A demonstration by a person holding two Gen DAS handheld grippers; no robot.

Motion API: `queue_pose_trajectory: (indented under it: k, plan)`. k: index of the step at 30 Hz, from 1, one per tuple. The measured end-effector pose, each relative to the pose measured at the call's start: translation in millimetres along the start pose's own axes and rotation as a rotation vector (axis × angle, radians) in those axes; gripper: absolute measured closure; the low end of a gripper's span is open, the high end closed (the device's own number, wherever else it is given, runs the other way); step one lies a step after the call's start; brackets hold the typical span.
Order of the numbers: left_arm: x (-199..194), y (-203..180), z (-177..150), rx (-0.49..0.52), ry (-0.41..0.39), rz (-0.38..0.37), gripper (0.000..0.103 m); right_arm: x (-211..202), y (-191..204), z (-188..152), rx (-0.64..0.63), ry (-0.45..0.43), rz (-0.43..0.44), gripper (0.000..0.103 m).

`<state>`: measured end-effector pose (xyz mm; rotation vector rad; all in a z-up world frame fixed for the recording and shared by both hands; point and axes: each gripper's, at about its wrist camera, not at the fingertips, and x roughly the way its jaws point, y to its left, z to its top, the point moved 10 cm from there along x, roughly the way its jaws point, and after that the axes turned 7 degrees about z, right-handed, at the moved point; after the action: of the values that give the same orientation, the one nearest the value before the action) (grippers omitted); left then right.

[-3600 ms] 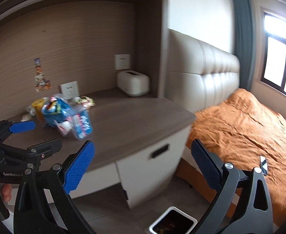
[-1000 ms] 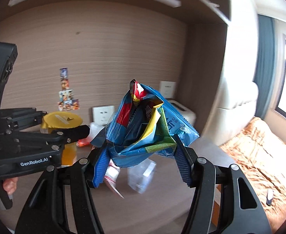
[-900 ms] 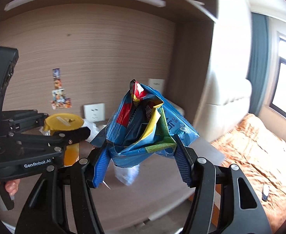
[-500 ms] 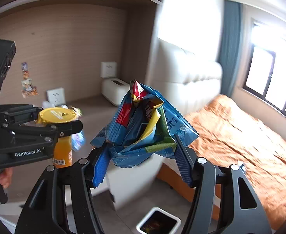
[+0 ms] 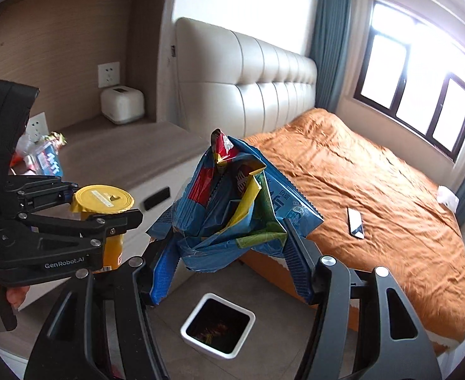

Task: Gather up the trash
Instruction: 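Carry the cup and chip bag over the white trash bin, then open both tools to drop the cup and bag into the bin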

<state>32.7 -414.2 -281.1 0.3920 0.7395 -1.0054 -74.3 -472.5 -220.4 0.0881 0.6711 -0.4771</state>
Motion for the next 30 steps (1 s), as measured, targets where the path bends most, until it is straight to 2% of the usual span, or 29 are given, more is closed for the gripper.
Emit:
queue_pose_trajectory:
  k: [7, 13, 20, 25, 30]
  plan:
    - [56.8, -42.6, -27.0, 0.046, 0.078, -0.024, 0.057, 27.4, -38.3, -40.8, 0.041, 0.057, -0.015, 0.041]
    - [115.5, -71.6, -73.3, 0.086, 0.161, -0.062, 0.057, 65.2, -63.3, -86.8, 0.092, 0.116, -0.002, 0.041]
    - [208.8, -97.2, -138.0, 0.109, 0.257, -0.12, 0.057, 130.0, -80.4, -150.6, 0.132, 0.186, 0.02, 0.041]
    - [268.0, -104.0, -171.8, 0.134, 0.295, -0.112, 0.057, 185.3, -87.6, -202.7, 0.139, 0.249, 0.037, 0.041]
    - [328.2, -104.5, -207.7, 0.131, 0.34, -0.12, 0.057, 230.2, -86.3, -240.9, 0.134, 0.293, 0.058, 0.041]
